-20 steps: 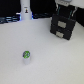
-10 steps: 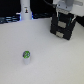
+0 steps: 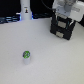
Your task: Open the kcup holder, insert the kcup into the holder, and close the kcup holder
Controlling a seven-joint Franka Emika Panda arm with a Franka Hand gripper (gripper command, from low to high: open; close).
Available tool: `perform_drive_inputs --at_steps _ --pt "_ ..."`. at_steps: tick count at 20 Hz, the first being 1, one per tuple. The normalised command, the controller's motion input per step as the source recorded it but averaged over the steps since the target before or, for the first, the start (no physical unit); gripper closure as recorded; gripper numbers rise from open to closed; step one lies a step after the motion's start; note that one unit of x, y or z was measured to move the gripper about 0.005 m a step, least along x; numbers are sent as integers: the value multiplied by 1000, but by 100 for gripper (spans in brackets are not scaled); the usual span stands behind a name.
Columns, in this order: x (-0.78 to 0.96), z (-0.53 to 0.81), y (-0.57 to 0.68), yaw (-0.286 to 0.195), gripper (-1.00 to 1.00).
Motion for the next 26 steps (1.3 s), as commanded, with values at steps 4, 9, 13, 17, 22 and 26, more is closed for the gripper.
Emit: perform_drive_inputs --at_steps 4,9,13,17,22,26 --pt "-188 -23 50 -13 100" --pt "81 16 -18 -11 100" --pt "467 166 -98 -40 100" --pt "732 214 -168 -65 100" --pt "726 154 -254 -27 100" --pt "976 117 -272 -45 100"
